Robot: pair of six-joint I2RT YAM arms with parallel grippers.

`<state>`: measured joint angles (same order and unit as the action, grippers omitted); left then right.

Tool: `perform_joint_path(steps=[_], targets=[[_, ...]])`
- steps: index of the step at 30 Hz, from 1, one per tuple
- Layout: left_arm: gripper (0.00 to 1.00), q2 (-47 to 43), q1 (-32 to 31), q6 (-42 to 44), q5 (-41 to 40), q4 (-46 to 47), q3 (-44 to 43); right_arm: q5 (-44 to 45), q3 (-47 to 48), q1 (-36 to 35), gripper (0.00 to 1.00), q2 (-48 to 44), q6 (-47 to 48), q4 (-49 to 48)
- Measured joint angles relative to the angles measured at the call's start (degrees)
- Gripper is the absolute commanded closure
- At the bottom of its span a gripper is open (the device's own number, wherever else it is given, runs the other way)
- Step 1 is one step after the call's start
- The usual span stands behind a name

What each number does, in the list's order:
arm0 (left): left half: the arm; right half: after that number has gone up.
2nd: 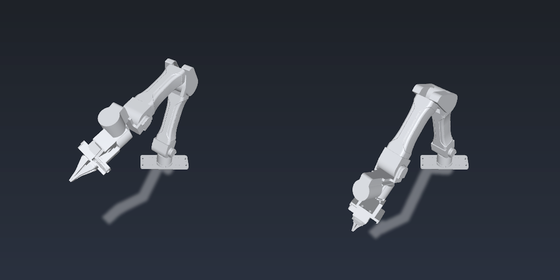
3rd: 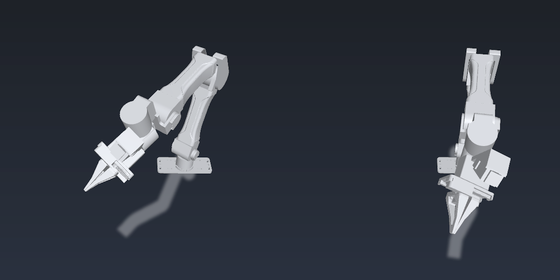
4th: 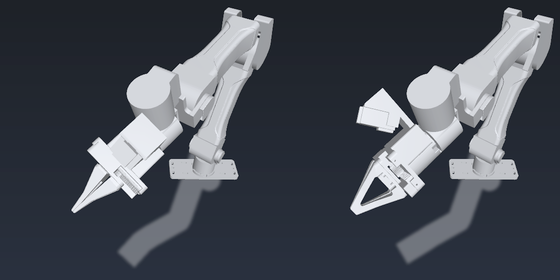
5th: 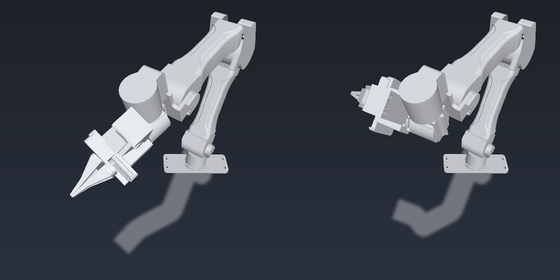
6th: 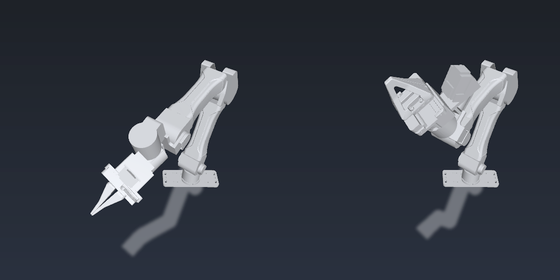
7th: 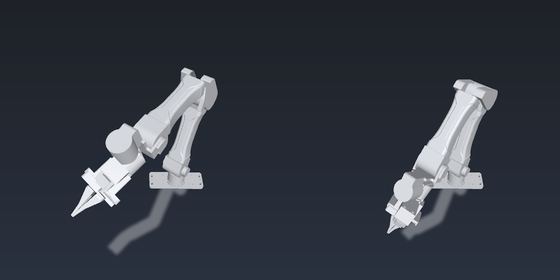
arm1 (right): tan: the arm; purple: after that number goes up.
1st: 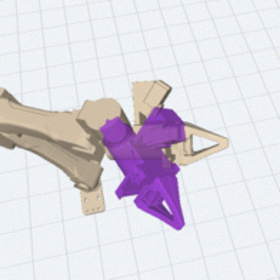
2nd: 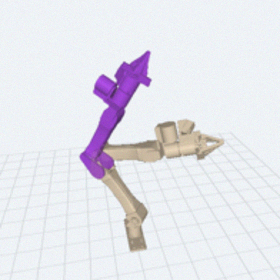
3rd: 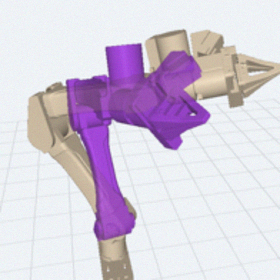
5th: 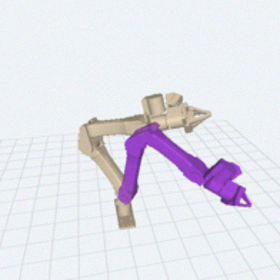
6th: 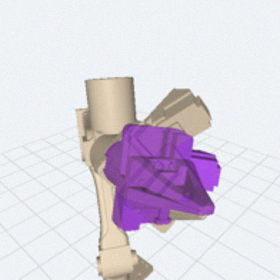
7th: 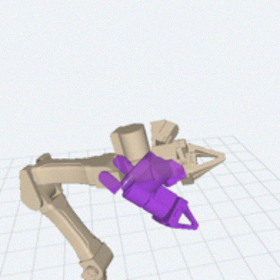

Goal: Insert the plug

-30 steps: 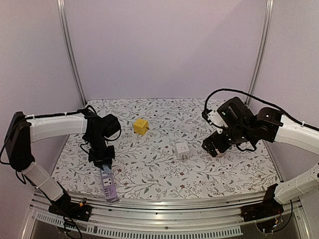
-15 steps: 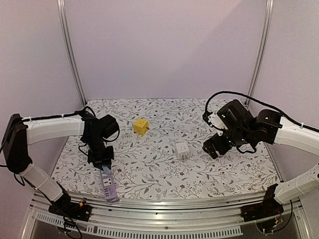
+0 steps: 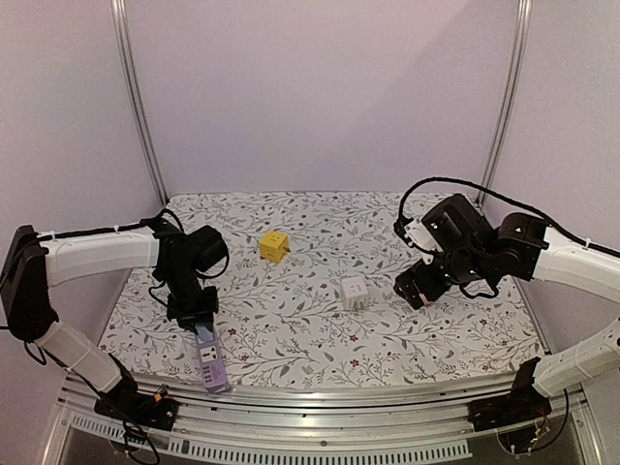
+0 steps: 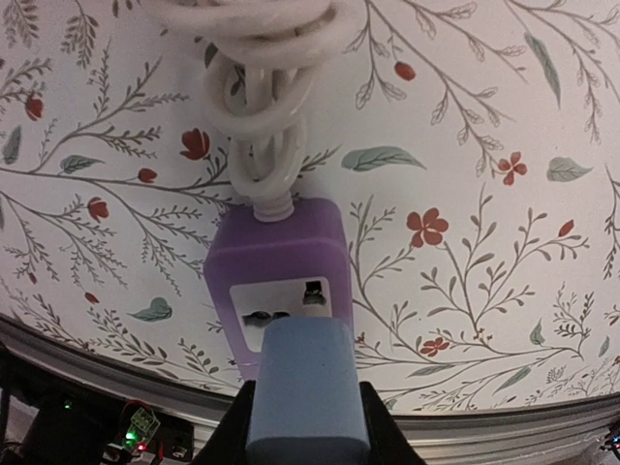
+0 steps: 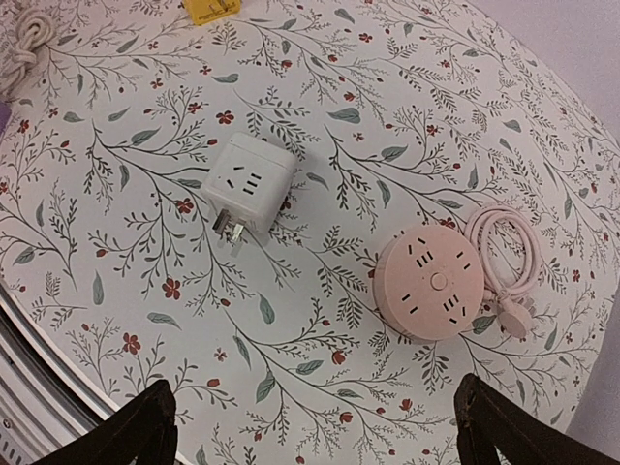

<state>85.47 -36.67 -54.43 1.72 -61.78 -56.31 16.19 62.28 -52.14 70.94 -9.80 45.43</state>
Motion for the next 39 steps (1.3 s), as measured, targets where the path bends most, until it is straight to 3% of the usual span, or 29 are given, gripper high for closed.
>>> perform_joint_path(steps=[19,39], targets=[[1.00,5.4,0.0,1.0,-0.1,-1.8,-4.9,0.0,0.0,0.0,0.01,0.0,0.0,0.1],[1.00,4.3,-0.1,1.2,-3.1,-0.3,-0.9,0.9,0.0,0.0,0.01,0.0,0.0,0.9]])
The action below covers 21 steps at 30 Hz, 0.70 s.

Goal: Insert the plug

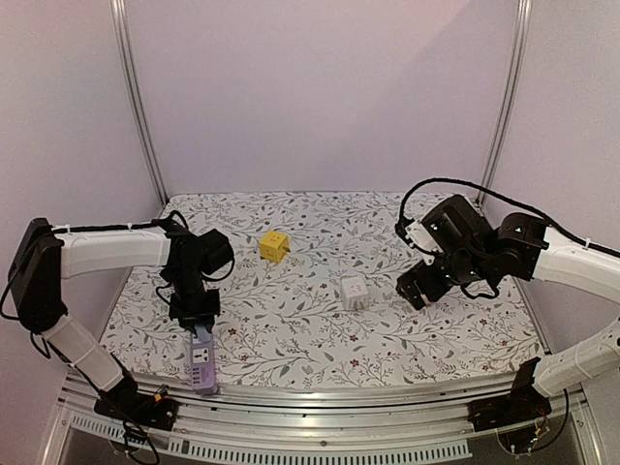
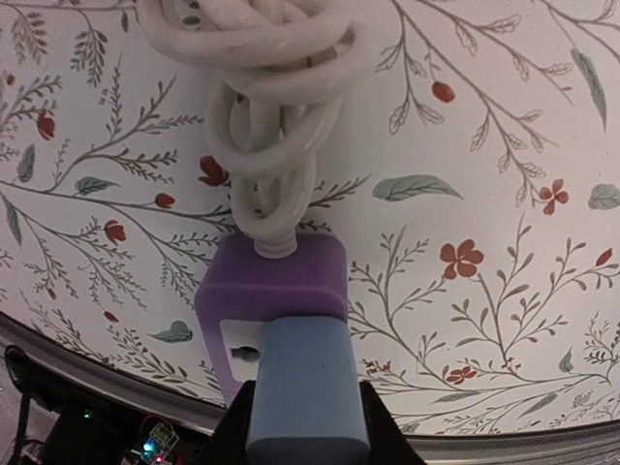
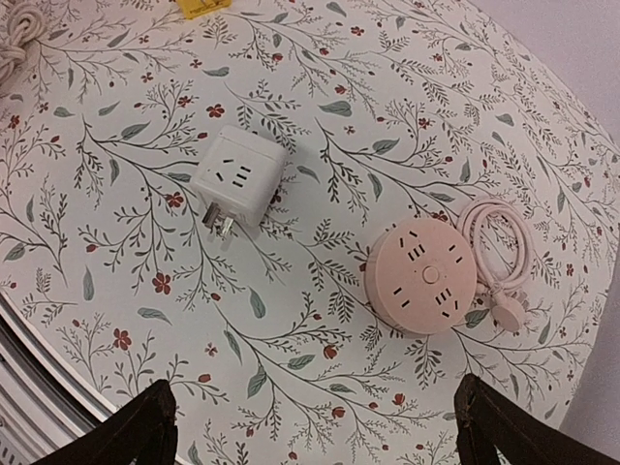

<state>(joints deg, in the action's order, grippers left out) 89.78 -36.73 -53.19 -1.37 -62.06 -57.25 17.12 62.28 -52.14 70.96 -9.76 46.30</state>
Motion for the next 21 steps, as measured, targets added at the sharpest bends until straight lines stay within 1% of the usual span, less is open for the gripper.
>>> perform_joint_path(steps=[9,21], targets=[[1.00,-0.1,-0.4,-0.1,0.0,0.7,0.3,0.4,1.0,0.0,0.01,0.5,-0.1,2.1],[1.00,-6.3,-0.4,-0.9,0.4,8.0,8.1,3.9,2.3,0.0,0.01,0.8,-2.3,5.1]])
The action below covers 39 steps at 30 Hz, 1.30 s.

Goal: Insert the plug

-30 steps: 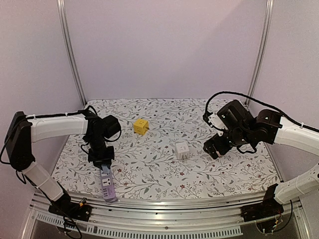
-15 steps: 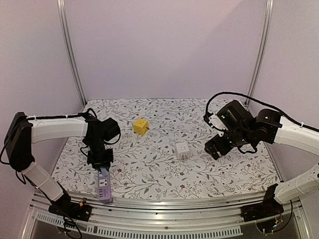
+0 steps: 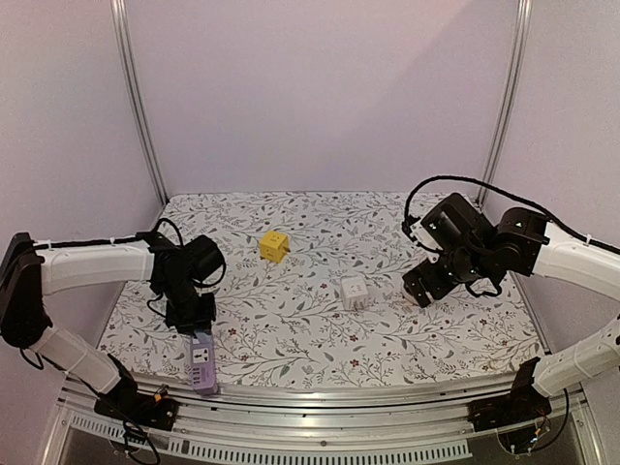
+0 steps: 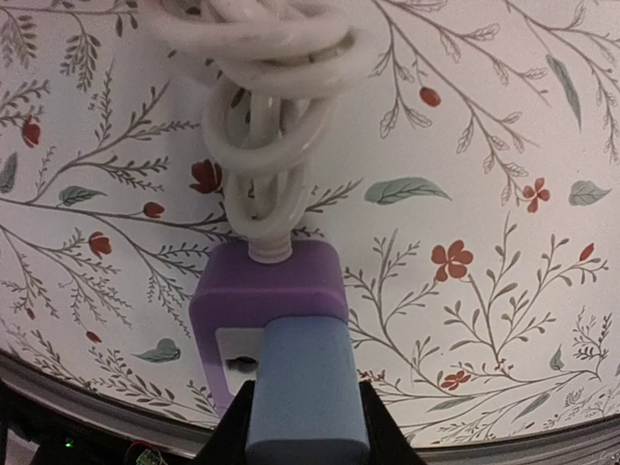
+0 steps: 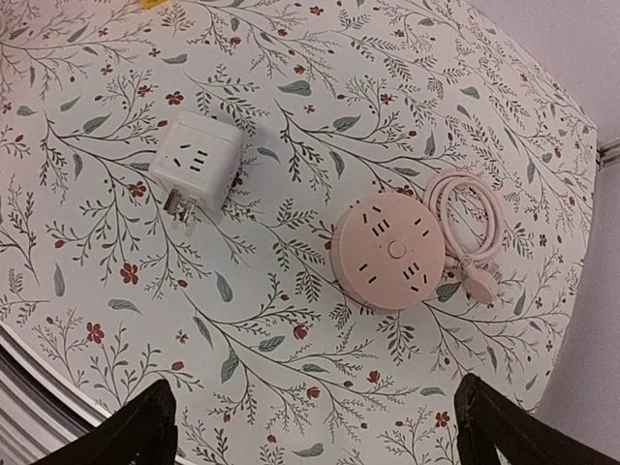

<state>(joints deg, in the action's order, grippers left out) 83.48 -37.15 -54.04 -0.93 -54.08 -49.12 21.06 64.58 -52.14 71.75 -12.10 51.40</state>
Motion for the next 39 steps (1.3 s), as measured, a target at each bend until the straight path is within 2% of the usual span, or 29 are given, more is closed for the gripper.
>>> perform_joint_path(steps=[9,21,27,28,33,39], targets=[[1.00,3.8,0.0,0.0,0.0,-0.5,-4.0,7.7,0.1,0.0,0.01,0.0,-3.3,3.8],[1.00,24.2,0.3,4.8,0.4,-1.1,-27.6,12.9,-0.1,0.0,0.01,-0.3,-7.6,8.5],[1.00,30.1,1.1,6.9,1.7,-1.5,-35.7,12.8,-0.6,0.0,0.01,-2.8,-9.1,9.5],[0.97,30.3,1.2,7.1,2.1,-1.4,-36.0,12.7,-0.7,0.0,0.01,-3.1,-9.3,9.5],[0.70,30.4,1.7,8.2,3.3,-1.4,-36.2,11.3,-1.6,0.0,0.01,-3.8,-10.1,9.4],[0.45,31.6,1.9,9.4,4.6,0.3,-36.2,9.6,-2.2,0.0,0.01,-3.7,-10.8,8.2]])
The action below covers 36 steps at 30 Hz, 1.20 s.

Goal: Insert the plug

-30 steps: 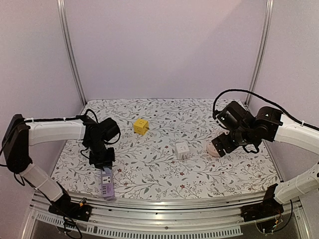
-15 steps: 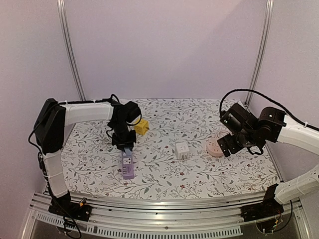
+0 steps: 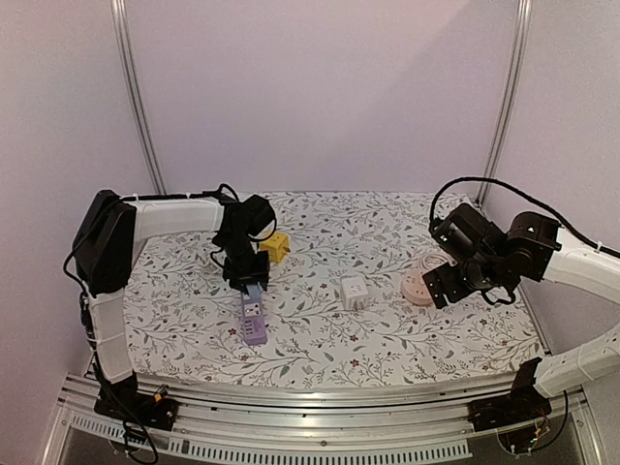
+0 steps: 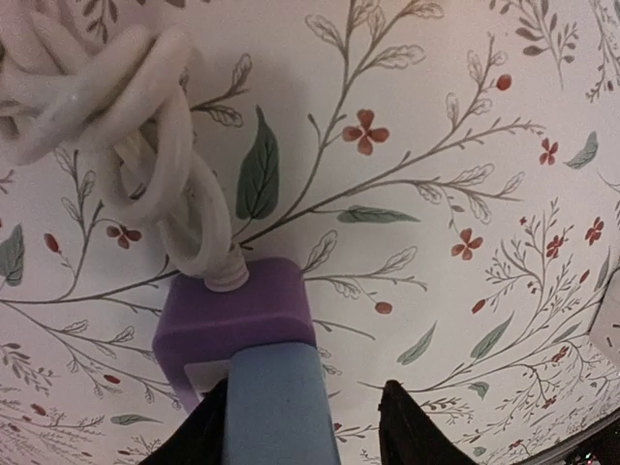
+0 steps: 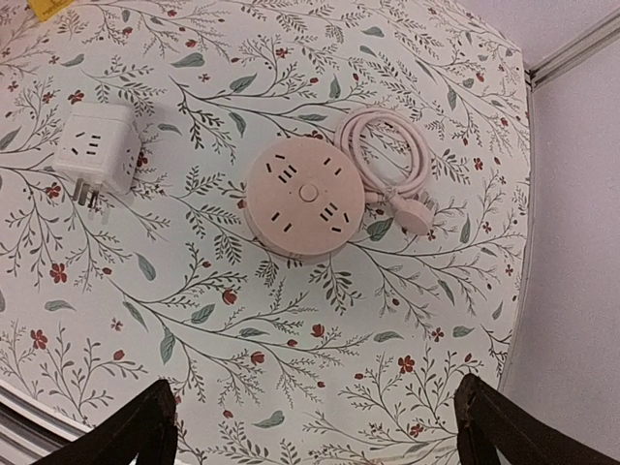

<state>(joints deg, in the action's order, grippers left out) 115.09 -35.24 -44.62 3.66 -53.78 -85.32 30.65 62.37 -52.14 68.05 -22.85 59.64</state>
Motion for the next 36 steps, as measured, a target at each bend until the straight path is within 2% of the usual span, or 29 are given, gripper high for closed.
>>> perform_joint_path(steps=[13,19,28,36], targets=[[0.12,-0.9,0.0,1.4,0.6,-2.1,-2.0,-3.9,0.0,0.0,0.01,2.1,-0.7,-1.8],[0.02,-9.0,0.0,1.9,-1.1,-4.7,-2.8,-5.6,-0.4,0.0,0.01,2.4,-0.7,-5.9],[0.00,-23.8,-0.1,2.7,-2.9,-8.1,-1.7,-9.2,4.0,0.0,0.01,9.8,-0.9,-9.6],[0.04,-40.9,-3.0,2.3,-1.1,-11.0,8.0,-13.1,18.2,0.0,0.01,20.9,-5.3,-6.2]])
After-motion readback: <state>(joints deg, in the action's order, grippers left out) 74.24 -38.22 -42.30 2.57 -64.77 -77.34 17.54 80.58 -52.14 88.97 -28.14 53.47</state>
